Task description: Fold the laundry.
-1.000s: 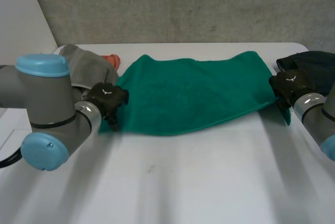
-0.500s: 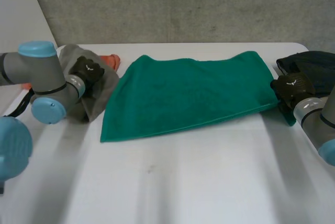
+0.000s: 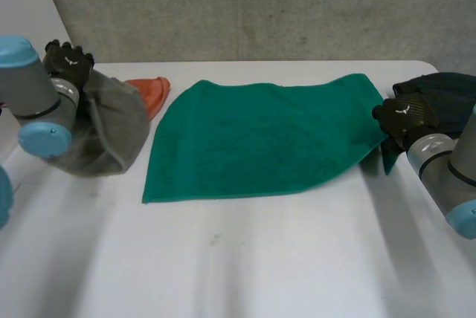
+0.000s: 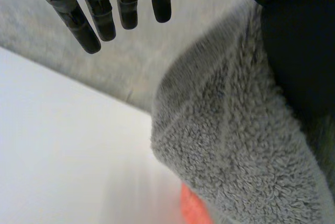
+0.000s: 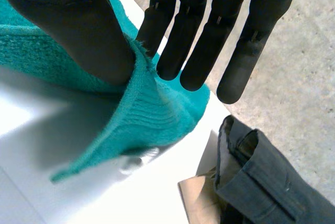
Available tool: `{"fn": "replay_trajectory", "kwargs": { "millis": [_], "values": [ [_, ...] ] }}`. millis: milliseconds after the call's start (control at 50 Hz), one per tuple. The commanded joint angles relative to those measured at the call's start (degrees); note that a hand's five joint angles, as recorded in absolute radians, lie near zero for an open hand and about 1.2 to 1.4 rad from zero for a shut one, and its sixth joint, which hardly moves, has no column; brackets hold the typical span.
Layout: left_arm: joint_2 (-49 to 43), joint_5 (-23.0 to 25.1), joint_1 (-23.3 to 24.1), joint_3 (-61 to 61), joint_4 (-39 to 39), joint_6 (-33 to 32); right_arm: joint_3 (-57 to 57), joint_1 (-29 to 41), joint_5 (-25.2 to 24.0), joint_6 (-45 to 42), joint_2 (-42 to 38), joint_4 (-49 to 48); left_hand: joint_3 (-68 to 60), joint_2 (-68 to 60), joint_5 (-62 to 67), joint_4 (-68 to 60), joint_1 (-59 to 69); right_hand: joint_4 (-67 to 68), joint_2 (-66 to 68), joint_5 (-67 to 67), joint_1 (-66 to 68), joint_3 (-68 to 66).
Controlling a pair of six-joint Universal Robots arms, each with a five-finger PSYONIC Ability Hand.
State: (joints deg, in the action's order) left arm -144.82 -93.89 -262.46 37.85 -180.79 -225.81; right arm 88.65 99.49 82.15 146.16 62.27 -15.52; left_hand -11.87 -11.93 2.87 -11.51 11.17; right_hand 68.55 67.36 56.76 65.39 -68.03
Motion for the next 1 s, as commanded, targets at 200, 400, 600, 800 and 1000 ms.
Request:
{"fn": "replay_trajectory", "kwargs": {
  "millis": [200, 400, 600, 800, 1000],
  "values": [
    [14.7, 15.8, 3.6, 25.4, 1.1, 8.9, 1.5, 0.4, -0.1, -0.2, 1.7, -0.4, 1.9, 1.9, -2.9, 1.5, -1.2, 11.5, 12.6, 13.2, 14.6, -12.0],
    [-1.7, 11.4, 2.8, 9.7, -0.4, -0.2, 1.9, 0.1, -0.1, -1.2, 0.8, -0.6, -3.2, -3.1, 2.2, -3.6, 3.9, 11.5, 12.6, 13.2, 14.6, -12.0],
    [-14.1, 1.5, -2.0, -9.9, -2.5, -8.1, 1.9, -0.5, -0.1, -2.2, 0.3, -1.4, -68.1, -68.1, 67.1, -68.5, 68.8, 11.5, 12.6, 13.2, 14.6, -12.0],
    [-17.6, -2.7, -6.0, -18.8, 1.0, -14.0, 2.0, -0.1, -0.1, -2.5, 0.7, -1.4, -68.1, -68.1, 67.1, -68.5, 68.8, 11.5, 12.6, 13.2, 14.6, -12.0],
    [-3.7, 2.1, -2.7, -1.5, 0.9, -6.1, 1.6, 1.5, 0.0, -2.2, 3.6, -0.8, 1.9, 1.9, -2.9, 1.5, -1.2, 11.5, 12.6, 13.2, 14.6, -12.0]
  ]
}}
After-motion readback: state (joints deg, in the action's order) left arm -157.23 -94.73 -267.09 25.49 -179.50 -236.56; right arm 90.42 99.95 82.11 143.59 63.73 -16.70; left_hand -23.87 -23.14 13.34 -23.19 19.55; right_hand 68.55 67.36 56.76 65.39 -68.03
